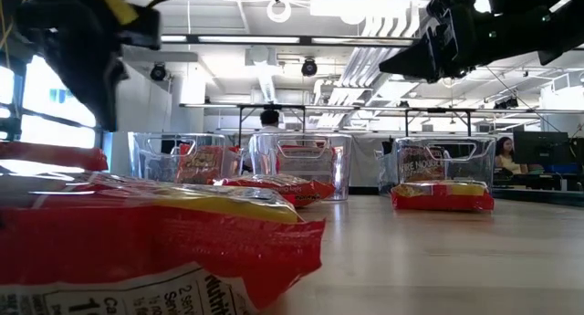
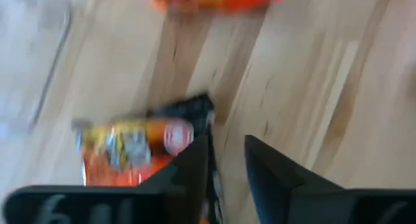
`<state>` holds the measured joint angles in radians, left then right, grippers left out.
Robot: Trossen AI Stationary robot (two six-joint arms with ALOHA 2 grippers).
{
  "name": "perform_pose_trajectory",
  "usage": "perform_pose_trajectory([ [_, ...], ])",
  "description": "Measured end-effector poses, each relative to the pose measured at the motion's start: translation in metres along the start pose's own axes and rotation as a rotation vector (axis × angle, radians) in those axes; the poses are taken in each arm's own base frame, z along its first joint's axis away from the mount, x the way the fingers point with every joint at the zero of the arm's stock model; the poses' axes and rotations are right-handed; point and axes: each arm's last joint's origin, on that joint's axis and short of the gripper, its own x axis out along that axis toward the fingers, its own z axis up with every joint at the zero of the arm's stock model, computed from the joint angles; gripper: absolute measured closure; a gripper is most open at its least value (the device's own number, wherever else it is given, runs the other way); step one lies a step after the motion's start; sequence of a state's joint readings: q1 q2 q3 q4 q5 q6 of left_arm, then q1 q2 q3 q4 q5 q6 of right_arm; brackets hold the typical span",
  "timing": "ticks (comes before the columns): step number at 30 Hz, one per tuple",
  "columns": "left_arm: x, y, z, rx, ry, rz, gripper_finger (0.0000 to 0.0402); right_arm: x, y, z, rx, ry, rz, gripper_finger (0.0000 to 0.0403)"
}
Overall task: Sort Maruchan noodles
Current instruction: Put the orange noodle pack into the left transparent bin
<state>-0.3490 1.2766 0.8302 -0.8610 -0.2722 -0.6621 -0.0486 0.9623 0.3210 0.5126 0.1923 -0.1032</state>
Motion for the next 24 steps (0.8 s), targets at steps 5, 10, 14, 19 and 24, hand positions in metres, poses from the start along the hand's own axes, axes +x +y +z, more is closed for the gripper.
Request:
perform_pose_trajectory([
  [5,-0.005,-0.007,-0.013,-0.055,0.131,0.113,0.0248,-0.001,0.003,0.000,0.012,0.006,0.016,0.0403],
  [10,0.000,-0.008,-0.024,-0.099,0.233,0.234,0.0219,-0.001,0.007,0.000,0.009,0.004,0.032,0.0403],
  [14,0.013,-0.011,-0.029,-0.101,0.283,0.278,0.0218,-0.002,0.010,0.000,0.004,0.004,0.024,0.0403],
  [19,0.024,-0.014,-0.027,-0.097,0.297,0.306,0.0248,-0.003,0.013,0.001,-0.004,0.003,0.027,0.0403],
  [24,0.026,-0.019,-0.023,-0.089,0.254,0.267,0.0315,-0.003,0.015,0.001,-0.004,0.002,0.037,0.0403],
])
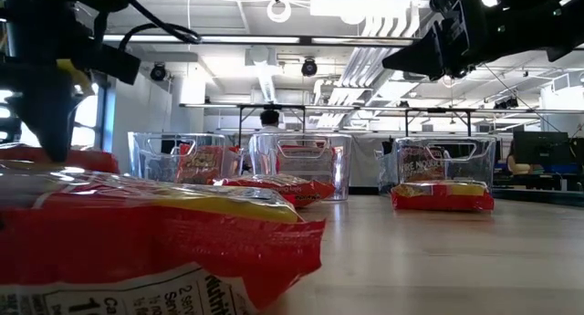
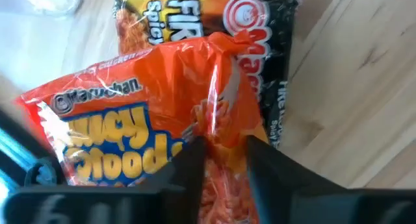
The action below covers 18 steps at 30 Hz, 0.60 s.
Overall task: Sort Maruchan noodles
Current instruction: Put the orange noodle pack into the left transparent bin
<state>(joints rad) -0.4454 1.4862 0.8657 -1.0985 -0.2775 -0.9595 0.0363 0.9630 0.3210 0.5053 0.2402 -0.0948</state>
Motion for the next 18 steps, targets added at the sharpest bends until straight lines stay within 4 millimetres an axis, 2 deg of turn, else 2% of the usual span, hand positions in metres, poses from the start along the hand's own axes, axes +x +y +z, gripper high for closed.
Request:
perform_pose_trajectory([
  [6,-0.005,-0.001,0.003,-0.023,-0.052,-0.059,0.0393,0.000,0.000,0.000,0.001,-0.004,0.002,0.0403],
  [12,-0.011,-0.014,0.014,-0.040,-0.172,-0.249,0.0401,0.000,0.001,0.001,0.014,-0.009,0.008,0.0403],
  [18,-0.020,-0.031,0.037,-0.031,-0.358,-0.457,0.0401,0.000,0.001,0.001,0.069,-0.009,0.012,0.0403],
])
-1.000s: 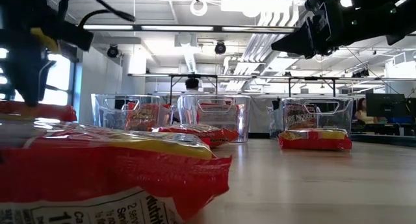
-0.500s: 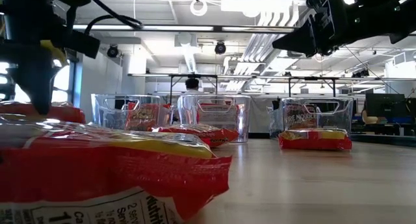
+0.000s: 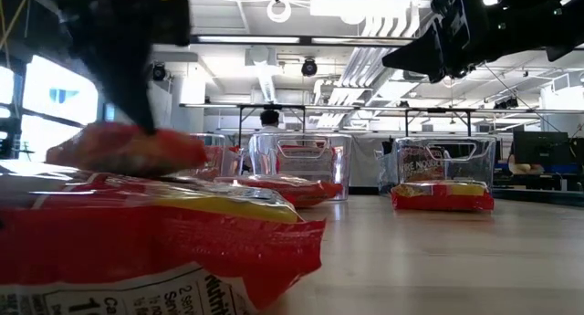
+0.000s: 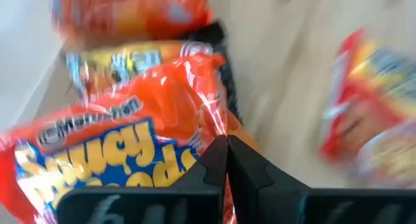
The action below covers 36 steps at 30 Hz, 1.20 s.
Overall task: Sort Maruchan noodles
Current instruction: Put the orange noodle pack into the left transparent bin
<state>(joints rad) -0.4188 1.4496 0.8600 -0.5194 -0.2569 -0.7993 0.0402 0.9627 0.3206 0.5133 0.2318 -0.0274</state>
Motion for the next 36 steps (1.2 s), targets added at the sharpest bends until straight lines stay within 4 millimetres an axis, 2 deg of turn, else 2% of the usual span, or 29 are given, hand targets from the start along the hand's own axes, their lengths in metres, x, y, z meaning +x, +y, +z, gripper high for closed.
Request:
perform_pose_trajectory([
  [5,0.006,-0.009,0.024,0.030,-0.164,-0.144,0.0401,0.000,0.001,-0.001,0.060,0.006,0.031,0.0403],
  [10,0.014,-0.014,0.043,0.045,-0.281,-0.259,0.0401,0.001,0.002,-0.007,0.209,0.071,0.054,0.0395],
  [13,0.019,-0.015,0.049,0.073,-0.294,-0.310,0.0401,0.002,0.006,-0.016,0.290,0.156,0.061,0.0372],
  [18,0.026,-0.014,0.060,0.060,-0.361,-0.351,0.0401,0.009,0.021,-0.033,0.412,0.263,0.091,0.0313],
  [22,0.034,-0.015,0.068,0.039,-0.420,-0.387,0.0401,0.017,0.037,-0.041,0.622,0.284,0.143,0.0262],
  [30,0.057,-0.021,0.069,0.066,-0.464,-0.422,0.0401,0.030,0.058,-0.053,1.218,0.328,0.167,0.0188],
  [33,0.058,-0.023,0.070,0.103,-0.495,-0.422,0.0401,0.033,0.063,-0.061,1.346,0.387,0.159,0.0170],
  [36,0.059,-0.023,0.069,0.132,-0.493,-0.404,0.0401,0.035,0.072,-0.069,1.398,0.459,0.152,0.0161],
])
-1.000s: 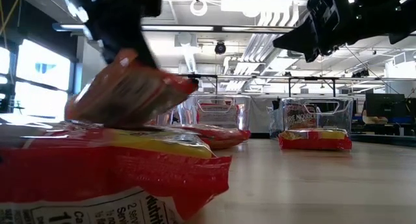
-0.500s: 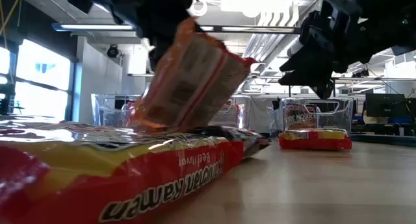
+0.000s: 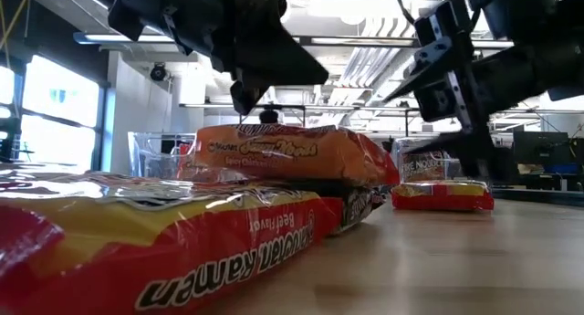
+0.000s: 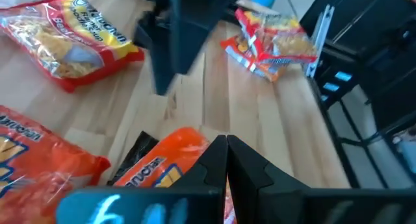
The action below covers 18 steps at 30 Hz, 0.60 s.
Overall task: Sort Maruchan noodles
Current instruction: Put the orange noodle pack into the left transparent bin
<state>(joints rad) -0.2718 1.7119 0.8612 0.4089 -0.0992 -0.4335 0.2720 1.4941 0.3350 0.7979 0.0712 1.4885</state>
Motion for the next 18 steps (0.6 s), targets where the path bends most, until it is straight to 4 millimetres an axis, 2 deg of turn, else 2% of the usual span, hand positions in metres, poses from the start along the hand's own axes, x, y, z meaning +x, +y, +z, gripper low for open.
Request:
perform_pose_trajectory([
  [3,-0.005,0.001,-0.001,0.037,0.045,0.021,0.0398,0.008,-0.003,-0.007,-0.042,0.026,-0.028,0.0159],
  [7,-0.025,0.009,0.010,0.048,0.122,0.063,0.0375,0.019,-0.009,-0.012,-0.123,0.040,-0.071,0.0159],
  [12,-0.053,0.026,0.017,-0.055,0.278,0.087,0.0330,0.034,-0.007,-0.017,-0.193,0.077,-0.075,0.0159],
  [15,-0.053,0.038,0.012,-0.151,0.352,0.071,0.0299,0.041,-0.003,-0.018,-0.251,0.084,-0.062,0.0159],
  [18,-0.046,0.049,0.005,-0.236,0.380,0.058,0.0268,0.045,0.002,-0.018,-0.300,0.089,-0.044,0.0159],
])
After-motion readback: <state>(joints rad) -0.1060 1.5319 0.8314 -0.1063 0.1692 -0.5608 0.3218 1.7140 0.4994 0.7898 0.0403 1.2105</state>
